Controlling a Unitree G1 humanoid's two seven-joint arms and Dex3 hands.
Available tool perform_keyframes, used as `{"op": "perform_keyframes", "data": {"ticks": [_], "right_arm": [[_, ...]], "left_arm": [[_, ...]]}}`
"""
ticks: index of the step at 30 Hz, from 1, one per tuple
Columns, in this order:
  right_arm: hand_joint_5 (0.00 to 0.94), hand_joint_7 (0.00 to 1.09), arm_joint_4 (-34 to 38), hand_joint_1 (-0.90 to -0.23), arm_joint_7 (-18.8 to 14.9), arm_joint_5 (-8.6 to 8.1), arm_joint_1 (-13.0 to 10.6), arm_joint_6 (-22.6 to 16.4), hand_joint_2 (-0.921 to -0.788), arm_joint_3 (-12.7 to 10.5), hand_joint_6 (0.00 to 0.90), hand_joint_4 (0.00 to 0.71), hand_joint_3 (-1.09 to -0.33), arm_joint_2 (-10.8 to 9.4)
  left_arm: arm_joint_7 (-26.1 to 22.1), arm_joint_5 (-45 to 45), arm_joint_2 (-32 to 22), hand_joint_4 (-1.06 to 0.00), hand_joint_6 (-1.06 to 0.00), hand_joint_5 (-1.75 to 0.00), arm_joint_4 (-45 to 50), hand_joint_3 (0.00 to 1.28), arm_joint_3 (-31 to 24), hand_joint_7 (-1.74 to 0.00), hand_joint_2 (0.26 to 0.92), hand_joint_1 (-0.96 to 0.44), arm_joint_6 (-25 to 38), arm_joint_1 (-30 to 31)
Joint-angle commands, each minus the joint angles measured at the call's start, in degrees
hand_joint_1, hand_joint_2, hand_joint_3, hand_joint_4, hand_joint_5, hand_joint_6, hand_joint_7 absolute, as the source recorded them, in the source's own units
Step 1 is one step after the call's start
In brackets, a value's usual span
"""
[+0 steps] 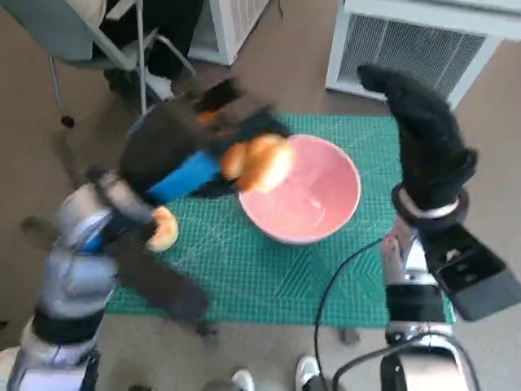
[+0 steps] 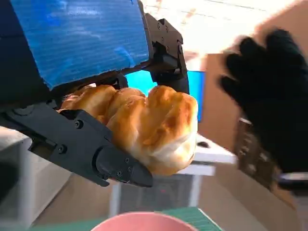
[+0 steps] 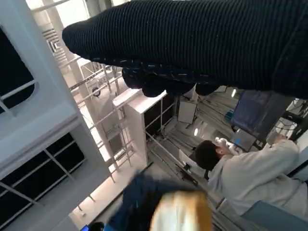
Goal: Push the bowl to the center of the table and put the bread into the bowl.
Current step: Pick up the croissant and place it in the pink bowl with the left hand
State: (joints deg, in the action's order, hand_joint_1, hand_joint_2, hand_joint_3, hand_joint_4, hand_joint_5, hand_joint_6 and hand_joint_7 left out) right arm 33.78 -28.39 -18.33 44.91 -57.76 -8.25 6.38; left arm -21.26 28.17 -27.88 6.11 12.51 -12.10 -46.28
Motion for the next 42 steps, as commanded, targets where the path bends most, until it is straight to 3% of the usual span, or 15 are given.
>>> {"op": "perform_keyframes", "data": {"ticks": [1, 5, 12, 16, 17, 18, 19, 20, 21, 23, 27, 31, 37, 42], "right_arm": [[0.402, 0.65, -0.5, -0.578, 0.0, -0.61, -1.2, 0.9, -0.921, 0.0, -0.001, 0.033, -0.868, 0.3], [0.456, 0.65, -1.2, -0.578, 0.0, -0.68, -1.6, 1.2, -0.921, 0.0, -0.001, 0.006, -0.868, 0.3], [0.472, 0.65, -2.2, -0.572, 0.1, -0.48, -2.2, 1.2, -0.921, -0.2, -0.001, 0.0, -0.867, 0.6], [0.474, 0.65, -2.6, -0.571, 0.2, -0.36, -2.5, 1.5, -0.921, -0.4, -0.001, -0.001, -0.866, 1.0], [0.474, 0.65, -2.6, -0.571, 0.2, -0.37, -2.6, 1.5, -0.921, -0.4, -0.001, -0.001, -0.866, 1.0], [0.474, 0.65, -2.7, -0.571, 0.1, -0.53, -2.7, 1.6, -0.921, -0.5, -0.001, -0.001, -0.865, 1.2], [0.474, 0.65, -2.8, -0.569, 0.1, -0.63, -2.8, 1.7, -0.921, -0.6, -0.001, -0.001, -0.864, 1.3], [0.474, 0.65, -3.0, -0.568, 0.0, -0.79, -2.9, 1.8, -0.921, -0.7, -0.001, -0.001, -0.863, 1.4], [0.474, 0.65, -3.3, -0.565, 0.0, -0.89, -3.1, 2.0, -0.921, -0.7, -0.001, -0.001, -0.862, 1.4], [0.474, 0.65, -3.8, -0.562, 0.1, -0.99, -3.3, 2.3, -0.921, -0.7, -0.001, -0.001, -0.861, 1.5], [0.472, 0.64, -4.7, -0.566, 0.4, -1.01, -3.9, 3.0, -0.921, -0.6, -0.001, -0.001, -0.855, 1.5], [0.468, 0.64, -5.3, -0.569, 0.4, -1.1, -4.3, 3.2, -0.921, -0.6, -0.001, -0.001, -0.849, 1.4], [0.465, 0.64, -5.6, -0.573, 0.7, -0.87, -4.4, 3.5, -0.921, -0.5, -0.001, -0.001, -0.843, 1.2], [0.462, 0.64, -5.9, -0.573, 1.1, -0.56, -4.6, 3.5, -0.921, -0.2, -0.001, -0.001, -0.84, 0.9]], "left_arm": [[-0.1, 0.5, 3.0, -0.67, -0.63, -1.1, -8.4, 0.07, 3.9, -1.25, 0.92, 0.0, -3.8, -5.0], [-0.1, 1.9, 5.4, -0.67, -0.64, -1.1, -15.3, 0.07, 6.7, -1.23, 0.92, 0.0, -4.6, -7.3], [-2.0, 4.2, 9.2, -0.68, -0.62, -1.07, -25.9, 0.08, 10.6, -1.28, 0.92, 0.0, -1.3, -10.5], [-4.5, 4.9, 10.8, -0.57, -0.54, -1.19, -30.2, 0.16, 11.9, -1.35, 0.921, 0.0, 2.8, -11.7], [-5.4, 5.0, 11.1, -0.54, -0.5, -1.05, -31.0, 0.16, 12.2, -1.2, 0.909, -0.01, 3.8, -12.0], [-7.3, 5.0, 11.4, -0.54, -0.49, -0.75, -31.9, 0.13, 12.6, -0.88, 0.905, -0.03, 5.5, -12.4], [-8.6, 5.1, 11.6, -0.48, -0.45, -0.48, -32.4, 0.09, 12.9, -0.6, 0.9, -0.06, 6.6, -12.7], [-10.5, 5.1, 11.7, -0.46, -0.44, -0.39, -33.0, 0.08, 13.4, -0.49, 0.9, -0.07, 7.9, -13.1], [-11.8, 5.1, 11.7, -0.35, -0.39, -0.25, -33.3, 0.05, 13.7, -0.32, 0.89, -0.11, 8.8, -13.3], [-14.2, 5.3, 11.7, -0.2, -0.32, -0.1, -33.7, 0.02, 14.3, -0.13, 0.87, -0.17, 10.2, -13.9], [-16.6, 5.8, 11.3, -0.08, -0.28, -0.03, -32.7, 0.01, 15.0, -0.03, 0.84, -0.26, 11.0, -14.2], [-14.5, 5.5, 10.3, -0.02, -0.25, -0.01, -32.3, 0.0, 14.5, -0.01, 0.825, -0.34, 7.3, -13.3], [-12.0, 3.3, 8.8, -0.01, -0.24, 0.0, -29.5, 0.0, 11.7, 0.0, 0.822, -0.39, 4.1, -10.6], [-14.3, 0.5, 5.9, -0.02, -0.25, -0.01, -22.9, 0.0, 8.5, -0.01, 0.82, -0.36, 5.4, -7.9]]}}
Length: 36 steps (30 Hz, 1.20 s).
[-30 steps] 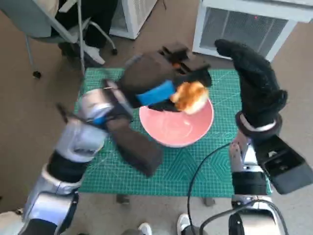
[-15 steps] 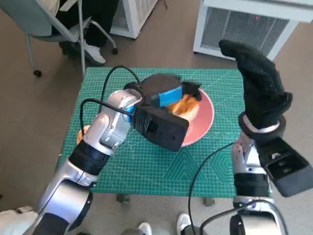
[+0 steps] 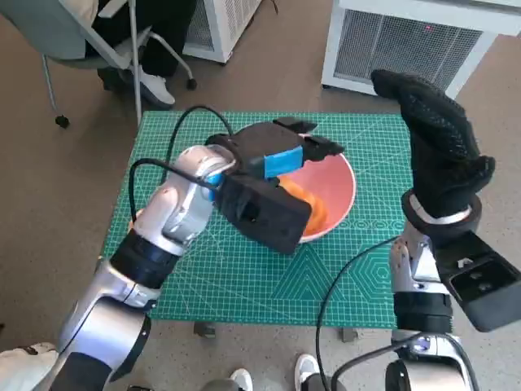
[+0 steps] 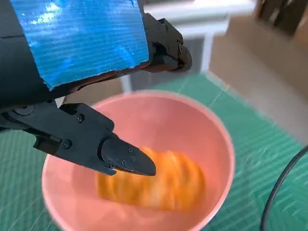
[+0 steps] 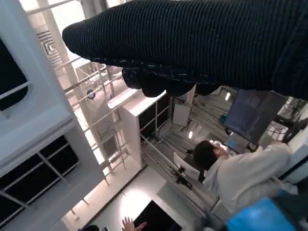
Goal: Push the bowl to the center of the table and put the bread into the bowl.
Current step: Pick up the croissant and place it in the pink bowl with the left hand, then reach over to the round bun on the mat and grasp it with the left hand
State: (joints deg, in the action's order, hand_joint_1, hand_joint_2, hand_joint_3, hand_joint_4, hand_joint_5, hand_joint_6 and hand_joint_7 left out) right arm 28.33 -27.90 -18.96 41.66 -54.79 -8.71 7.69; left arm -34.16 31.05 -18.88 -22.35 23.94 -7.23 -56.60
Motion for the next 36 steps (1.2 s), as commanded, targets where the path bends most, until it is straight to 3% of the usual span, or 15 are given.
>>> {"op": "perform_keyframes", "data": {"ticks": [1, 8, 15, 22, 31, 36], "right_arm": [[0.462, 0.64, -0.6, -0.573, 0.6, 0.13, -1.4, 0.6, -0.921, 0.3, -0.001, -0.001, -0.84, -0.5], [0.462, 0.64, -1.5, -0.574, 1.1, 0.76, -2.0, 0.4, -0.921, 0.5, -0.001, -0.001, -0.84, -0.4], [0.465, 0.64, -2.3, -0.563, 0.5, -0.19, -2.6, 0.9, -0.921, 0.5, -0.001, -0.001, -0.844, 0.2], [0.464, 0.64, -2.7, -0.555, 0.5, -0.54, -2.7, 1.5, -0.921, 0.5, -0.001, -0.001, -0.845, 0.6], [0.463, 0.63, -2.0, -0.564, 0.1, -1.05, -2.2, 2.1, -0.921, 0.4, -0.001, -0.001, -0.844, 0.7], [0.464, 0.63, -1.6, -0.562, 0.3, -0.35, -1.8, 2.0, -0.921, 0.7, -0.001, -0.001, -0.848, 0.5]], "left_arm": [[-1.8, -2.8, -3.8, -0.02, -0.25, -0.01, 7.0, 0.0, -3.5, -0.01, 0.819, -0.34, 0.7, 3.0], [-5.6, -8.7, -12.6, -0.05, -0.29, -0.01, 20.2, 0.0, -11.2, -0.02, 0.814, -0.3, 0.3, 11.2], [-6.2, -13.1, -20.7, -0.07, -0.3, -0.01, 25.9, 0.0, -19.4, -0.02, 0.822, -0.31, -1.1, 20.5], [-5.7, -13.9, -26.8, -0.1, -0.31, -0.01, 30.0, 0.0, -26.2, -0.02, 0.823, -0.3, 1.4, 30.1], [-4.3, -12.6, -30.3, -0.11, -0.32, 0.0, 29.9, 0.01, -29.0, -0.02, 0.82, -0.27, 2.9, 37.9], [-3.7, -11.8, -30.6, -0.12, -0.33, 0.0, 28.4, 0.0, -28.4, -0.02, 0.821, -0.27, 4.5, 40.4]]}}
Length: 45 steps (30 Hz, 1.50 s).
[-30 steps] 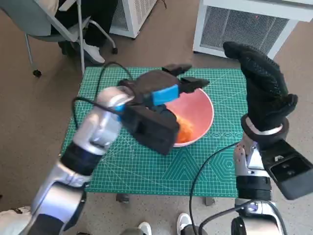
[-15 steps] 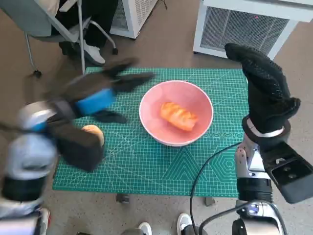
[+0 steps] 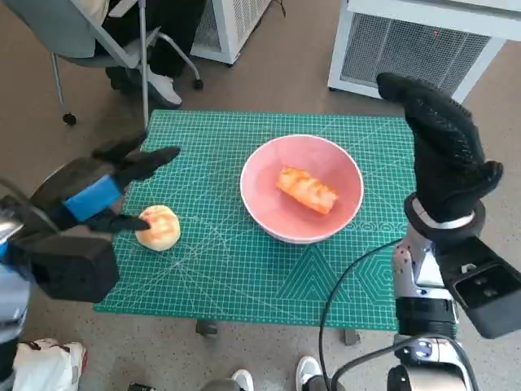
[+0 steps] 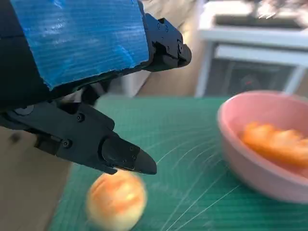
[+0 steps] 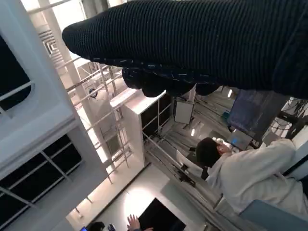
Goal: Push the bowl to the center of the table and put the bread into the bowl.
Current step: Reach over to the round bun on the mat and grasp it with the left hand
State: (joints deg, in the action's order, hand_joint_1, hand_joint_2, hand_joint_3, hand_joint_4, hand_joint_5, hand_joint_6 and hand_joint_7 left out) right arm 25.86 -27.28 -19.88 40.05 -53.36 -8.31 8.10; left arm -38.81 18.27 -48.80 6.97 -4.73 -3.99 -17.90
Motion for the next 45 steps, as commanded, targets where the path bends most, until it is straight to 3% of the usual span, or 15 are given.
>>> {"op": "perform_keyframes", "data": {"ticks": [1, 15, 23, 27, 31, 32, 33, 34, 36, 40, 45], "right_arm": [[0.465, 0.63, 0.9, -0.562, -0.3, 0.61, -0.1, 0.7, -0.921, 0.4, -0.001, -0.001, -0.85, 0.1], [0.472, 0.63, 0.6, -0.557, -1.3, -0.01, 0.3, 2.0, -0.921, 1.1, -0.001, -0.001, -0.866, 0.4], [0.47, 0.63, 0.1, -0.561, -1.1, 0.7, 0.0, 2.4, -0.921, 1.3, -0.001, -0.001, -0.867, 0.7], [0.467, 0.63, -0.4, -0.56, -0.7, 1.31, -0.3, 2.5, -0.921, 1.3, -0.001, -0.001, -0.872, 0.9], [0.464, 0.64, -1.2, -0.562, -0.5, 1.49, -0.6, 2.7, -0.921, 1.3, -0.001, -0.001, -0.876, 1.1], [0.464, 0.64, -1.4, -0.562, -0.5, 1.44, -0.7, 2.8, -0.921, 1.3, -0.001, -0.001, -0.876, 1.1], [0.464, 0.64, -1.5, -0.563, -0.5, 1.44, -0.8, 2.8, -0.921, 1.3, -0.001, -0.001, -0.877, 1.1], [0.463, 0.64, -1.6, -0.564, -0.5, 1.48, -0.8, 2.9, -0.921, 1.3, -0.001, -0.001, -0.877, 1.1], [0.463, 0.64, -1.7, -0.565, -0.6, 1.47, -0.9, 3.0, -0.921, 1.2, -0.001, -0.001, -0.877, 1.2], [0.462, 0.64, -2.1, -0.568, -0.7, 1.19, -1.1, 3.4, -0.921, 1.2, -0.001, -0.001, -0.876, 1.1], [0.461, 0.63, -2.3, -0.569, -0.6, 1.17, -1.2, 3.6, -0.921, 1.1, -0.001, -0.001, -0.874, 1.1]], "left_arm": [[1.1, 1.1, -0.5, -0.12, -0.33, 0.0, -1.4, 0.0, 0.5, -0.01, 0.822, -0.27, 1.5, 1.8], [3.2, 5.0, 3.7, -0.19, -0.35, -0.02, -11.2, 0.0, 8.9, -0.02, 0.826, -0.22, 4.1, -1.4], [3.3, 8.2, 6.4, -0.3, -0.42, -0.02, -18.6, 0.0, 14.3, -0.03, 0.833, -0.16, 6.5, -5.8], [4.4, 9.7, 7.5, -0.44, -0.52, -0.03, -23.1, 0.01, 16.3, -0.07, 0.85, -0.11, 6.8, -7.7], [6.0, 11.1, 8.2, -0.7, -0.66, -0.11, -27.8, 0.01, 18.2, -0.22, 0.877, -0.08, 6.0, -9.3], [6.4, 11.3, 8.3, -0.7, -0.64, -0.32, -28.8, 0.03, 18.6, -0.43, 0.886, -0.06, 5.6, -9.6], [6.9, 11.5, 8.4, -0.67, -0.58, -0.64, -29.9, 0.07, 18.9, -0.75, 0.898, -0.04, 5.3, -9.9], [7.2, 11.7, 8.5, -0.66, -0.56, -0.85, -30.8, 0.09, 19.2, -0.93, 0.906, -0.03, 5.0, -10.1], [7.9, 12.1, 8.5, -0.66, -0.56, -1.01, -32.3, 0.1, 19.8, -1.09, 0.913, -0.01, 4.4, -10.5], [9.0, 12.6, 7.9, -0.68, -0.57, -1.12, -34.0, 0.09, 20.5, -1.22, 0.919, 0.0, 3.0, -11.2], [8.6, 12.5, 6.3, -0.68, -0.58, -1.17, -31.4, 0.09, 19.7, -1.22, 0.92, 0.0, 2.8, -11.8]]}}
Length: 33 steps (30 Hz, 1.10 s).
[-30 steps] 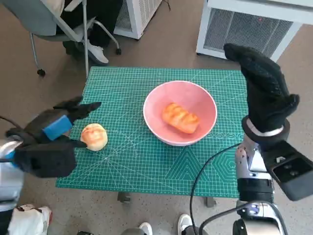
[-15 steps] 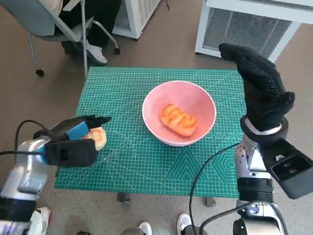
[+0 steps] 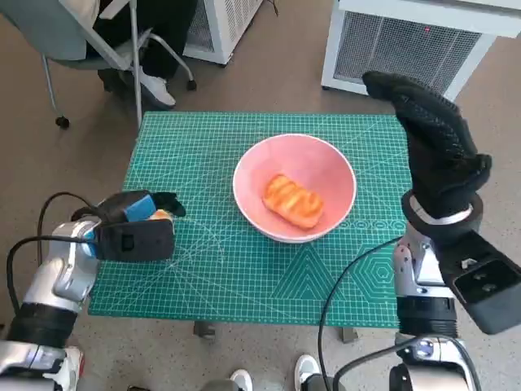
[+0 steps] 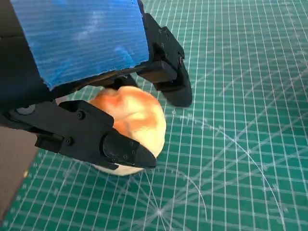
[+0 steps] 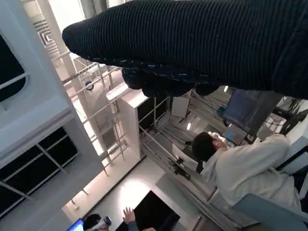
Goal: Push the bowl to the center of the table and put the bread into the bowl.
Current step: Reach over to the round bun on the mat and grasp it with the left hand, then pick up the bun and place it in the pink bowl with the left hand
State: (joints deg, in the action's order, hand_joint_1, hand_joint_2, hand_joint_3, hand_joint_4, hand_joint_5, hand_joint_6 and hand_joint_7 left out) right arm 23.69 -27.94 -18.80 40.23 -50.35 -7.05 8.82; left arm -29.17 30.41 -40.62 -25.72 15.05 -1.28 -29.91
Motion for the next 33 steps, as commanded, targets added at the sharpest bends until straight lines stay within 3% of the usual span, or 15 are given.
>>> {"op": "perform_keyframes", "data": {"ticks": [1, 12, 18, 28, 33], "right_arm": [[0.461, 0.63, -0.2, -0.57, 0.0, 0.03, -1.4, 0.6, -0.921, -0.2, -0.001, -0.001, -0.873, 0.3], [0.476, 0.63, 0.2, -0.564, 0.2, 0.22, -1.1, 0.5, -0.921, -0.2, -0.001, -0.001, -0.868, 0.0], [0.48, 0.63, 0.8, -0.562, 0.1, 0.2, -0.8, 0.3, -0.921, -0.2, -0.001, -0.001, -0.87, -0.1], [0.476, 0.63, 2.5, -0.566, -0.3, -0.22, 0.2, -0.5, -0.921, -0.1, -0.001, -0.001, -0.87, -0.5], [0.476, 0.63, 3.4, -0.568, -0.4, -0.33, 0.5, -1.2, -0.921, -0.2, -0.001, -0.001, -0.866, -0.7]], "left_arm": [[-1.3, 0.3, -2.2, -0.68, -0.59, -1.18, 2.2, 0.09, -0.4, -1.21, 0.92, 0.0, 0.2, 0.3], [-1.2, -5.0, -3.9, -0.67, -0.6, -1.14, 21.4, 0.09, -9.6, -1.24, 0.92, 0.0, 1.0, 1.0], [-0.9, -7.3, -2.5, -0.68, -0.58, -1.1, 28.2, 0.09, -11.8, -1.28, 0.92, 0.0, -0.1, -3.0], [-1.8, -7.7, 3.2, -0.65, -0.59, -1.18, 26.9, 0.1, -6.2, -1.24, 0.92, 0.0, -3.5, -16.6], [0.3, -6.3, 8.2, -0.63, -0.58, -1.19, 20.4, 0.11, -1.7, -1.25, 0.92, 0.0, -9.8, -22.5]]}}
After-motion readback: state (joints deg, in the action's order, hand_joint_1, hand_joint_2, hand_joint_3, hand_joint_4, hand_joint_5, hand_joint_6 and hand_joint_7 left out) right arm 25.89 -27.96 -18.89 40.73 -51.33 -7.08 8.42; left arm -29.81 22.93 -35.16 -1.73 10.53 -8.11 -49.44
